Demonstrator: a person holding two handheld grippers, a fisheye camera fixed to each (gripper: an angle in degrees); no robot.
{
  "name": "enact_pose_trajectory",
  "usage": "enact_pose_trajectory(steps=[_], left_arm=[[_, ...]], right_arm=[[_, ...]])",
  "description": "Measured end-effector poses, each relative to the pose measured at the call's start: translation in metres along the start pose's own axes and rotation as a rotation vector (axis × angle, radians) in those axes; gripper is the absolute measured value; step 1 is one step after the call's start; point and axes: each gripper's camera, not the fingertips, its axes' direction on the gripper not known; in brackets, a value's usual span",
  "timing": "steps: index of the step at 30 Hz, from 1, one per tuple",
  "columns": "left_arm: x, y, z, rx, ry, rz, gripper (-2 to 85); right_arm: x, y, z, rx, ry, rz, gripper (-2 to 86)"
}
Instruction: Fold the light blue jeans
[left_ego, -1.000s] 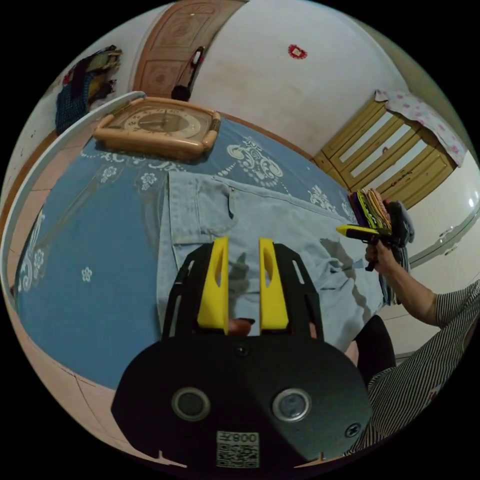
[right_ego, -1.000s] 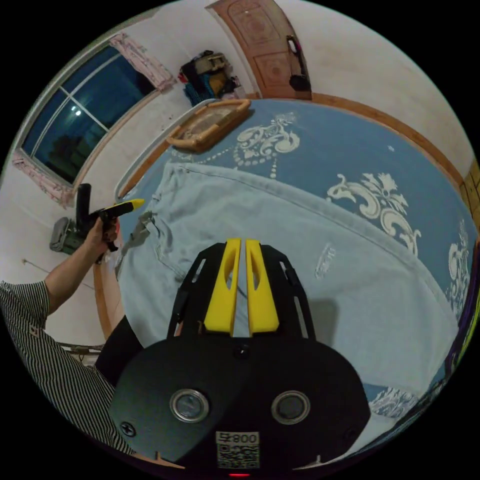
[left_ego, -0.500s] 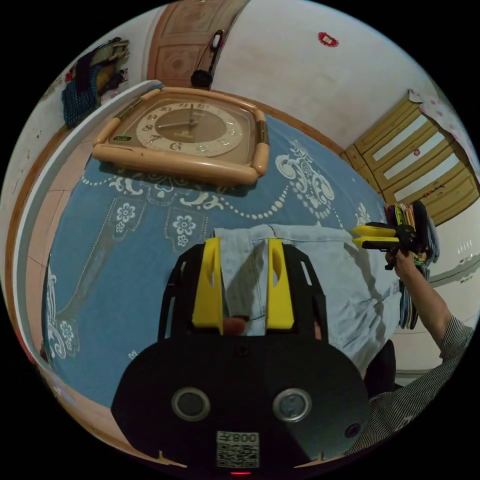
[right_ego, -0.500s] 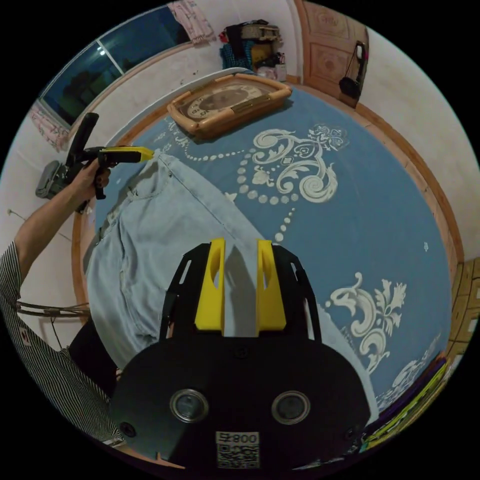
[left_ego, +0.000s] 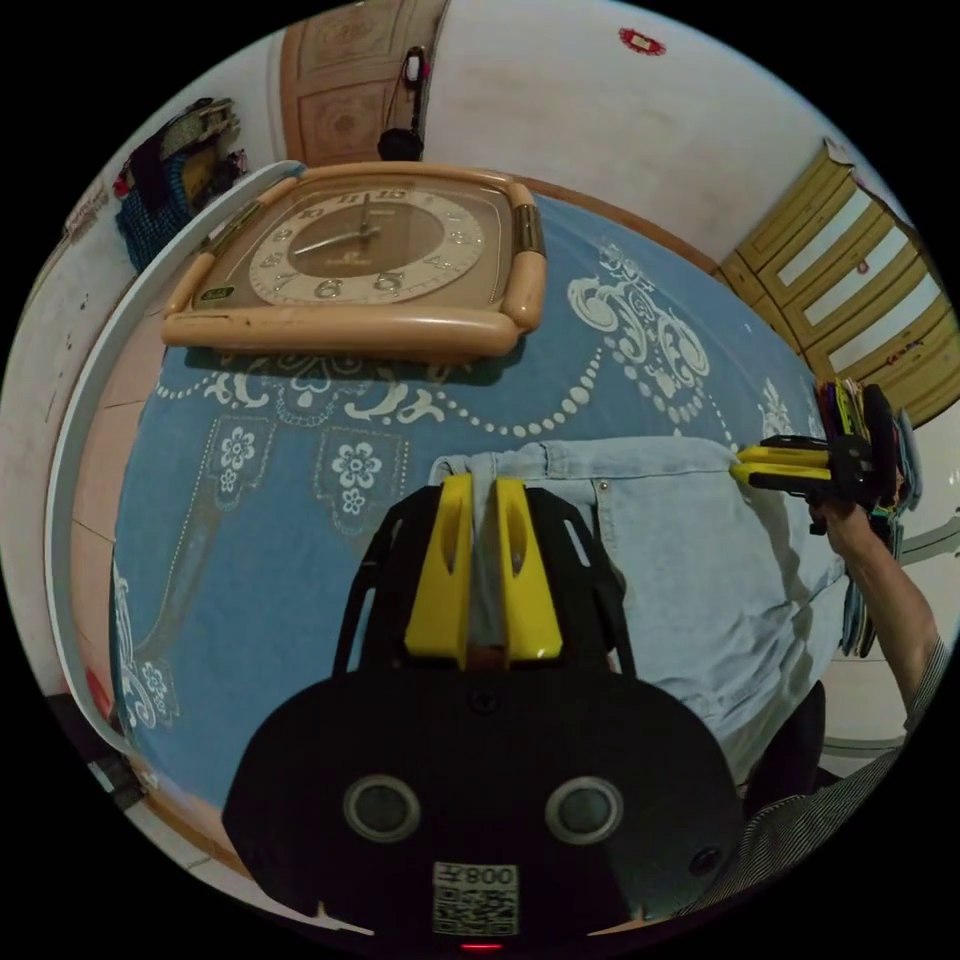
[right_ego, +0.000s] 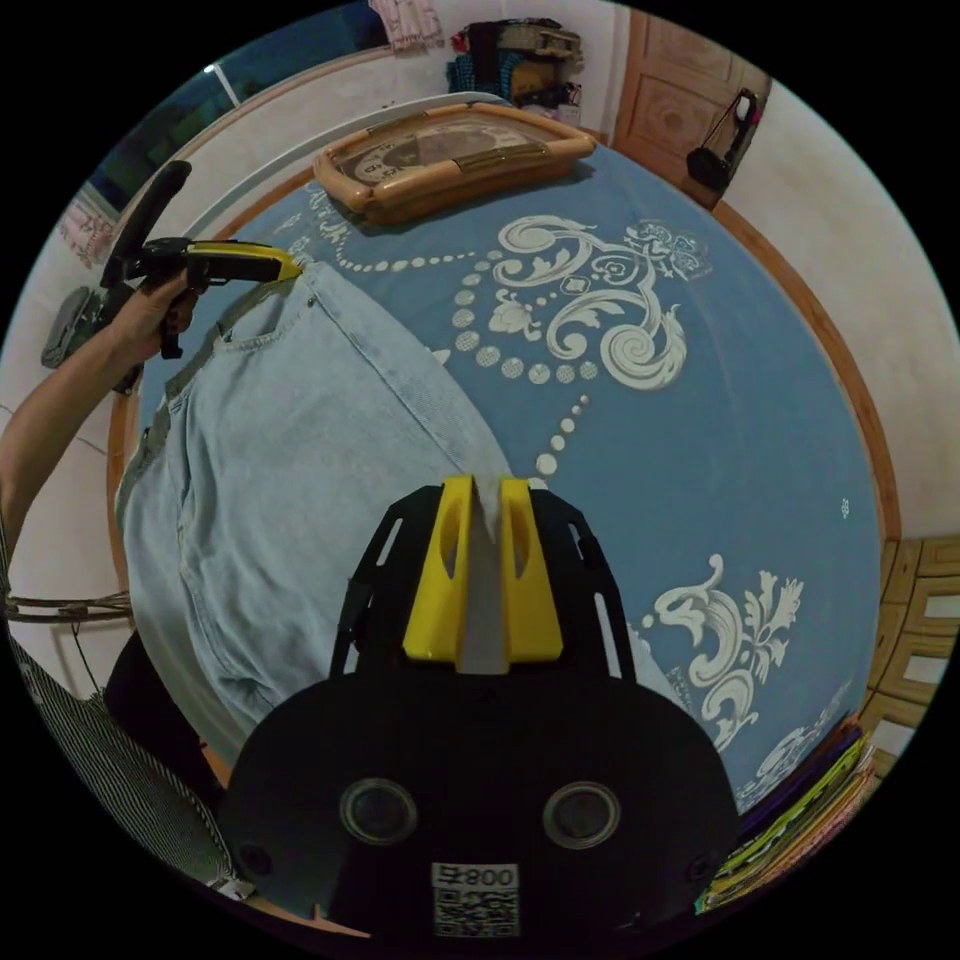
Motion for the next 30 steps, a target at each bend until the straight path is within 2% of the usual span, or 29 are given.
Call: enact_pose_trajectory(steps=[5,17,24,30], left_arm=[[-0.006,0.022,-0.036,0.089,0.054,0.001,2.8],[-0.022,0.146,-0.139,0.299,0.242,0.053,1.6],[-0.035,0.244,-0.169,0.301,0.284,0.039,1.1],[-0.053,0.326,-0.165,0.229,0.301,-0.022,1.0]], right_arm=[[-0.021,0.003,-0.016,-0.017,-0.01,0.01,1.9],[-0.115,0.086,-0.102,0.191,-0.063,-0.001,1.0],[-0.212,0.158,-0.132,0.234,-0.072,-0.09,1.0],[-0.292,0.204,-0.115,0.145,-0.101,-0.154,1.0]])
